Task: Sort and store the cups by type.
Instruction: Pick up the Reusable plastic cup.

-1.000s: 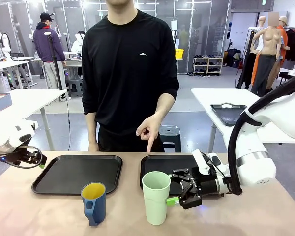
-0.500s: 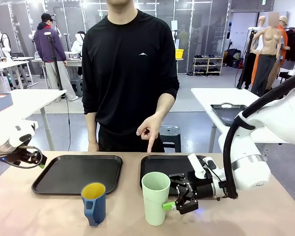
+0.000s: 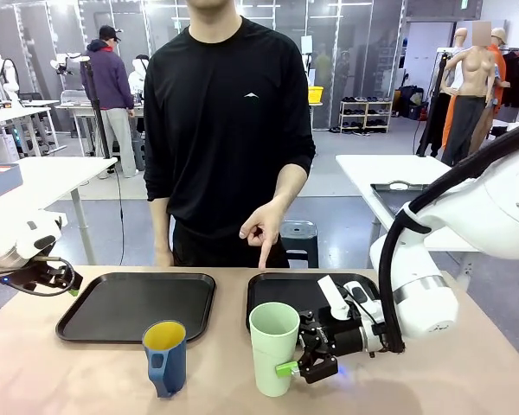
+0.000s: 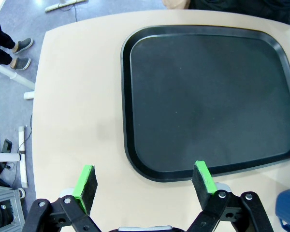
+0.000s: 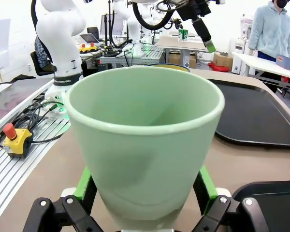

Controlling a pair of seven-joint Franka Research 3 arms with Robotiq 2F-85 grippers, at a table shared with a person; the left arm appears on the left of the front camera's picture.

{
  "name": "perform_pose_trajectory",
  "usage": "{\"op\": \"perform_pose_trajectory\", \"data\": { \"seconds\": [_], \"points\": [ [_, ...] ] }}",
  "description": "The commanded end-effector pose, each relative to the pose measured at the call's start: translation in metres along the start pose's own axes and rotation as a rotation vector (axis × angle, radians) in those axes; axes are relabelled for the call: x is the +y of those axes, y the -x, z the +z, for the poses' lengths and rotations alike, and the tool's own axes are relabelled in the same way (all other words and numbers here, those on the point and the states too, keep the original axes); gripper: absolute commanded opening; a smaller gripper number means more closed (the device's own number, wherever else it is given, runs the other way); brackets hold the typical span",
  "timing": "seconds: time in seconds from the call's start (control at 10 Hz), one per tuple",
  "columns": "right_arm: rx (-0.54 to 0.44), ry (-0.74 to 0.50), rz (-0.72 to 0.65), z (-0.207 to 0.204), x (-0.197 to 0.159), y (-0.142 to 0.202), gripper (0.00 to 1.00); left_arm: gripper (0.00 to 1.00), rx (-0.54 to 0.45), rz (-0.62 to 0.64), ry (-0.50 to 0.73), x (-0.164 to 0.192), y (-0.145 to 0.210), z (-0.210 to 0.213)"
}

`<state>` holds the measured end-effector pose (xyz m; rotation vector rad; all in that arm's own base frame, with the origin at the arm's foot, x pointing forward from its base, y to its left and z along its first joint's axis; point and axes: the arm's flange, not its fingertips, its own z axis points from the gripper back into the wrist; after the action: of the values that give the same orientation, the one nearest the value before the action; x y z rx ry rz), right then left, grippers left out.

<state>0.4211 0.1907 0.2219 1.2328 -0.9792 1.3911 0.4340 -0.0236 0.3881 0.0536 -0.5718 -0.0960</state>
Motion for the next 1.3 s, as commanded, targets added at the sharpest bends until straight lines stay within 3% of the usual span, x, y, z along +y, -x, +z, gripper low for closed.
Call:
{"op": "perform_pose_trajectory", "data": {
  "seconds": [0.0, 0.5, 1.2],
  "points": [
    [-0.001, -0.003, 0.023, -0.0095, -0.0031, 0.0098, 1.00, 1.00, -0.001, -0.005, -0.005, -0.0014, 0.0001, 0.0007],
    [-0.001, -0.016, 0.023, -0.0146, -0.0018, 0.0110, 1.00, 1.00, -0.001, -0.005, -0.005, -0.0014, 0.0001, 0.0007],
    [-0.006, -0.026, 0.032, -0.0156, 0.0011, 0.0082, 0.28, 1.00, -0.001, -0.005, -0.005, -0.0014, 0.0001, 0.0007]
  ]
}}
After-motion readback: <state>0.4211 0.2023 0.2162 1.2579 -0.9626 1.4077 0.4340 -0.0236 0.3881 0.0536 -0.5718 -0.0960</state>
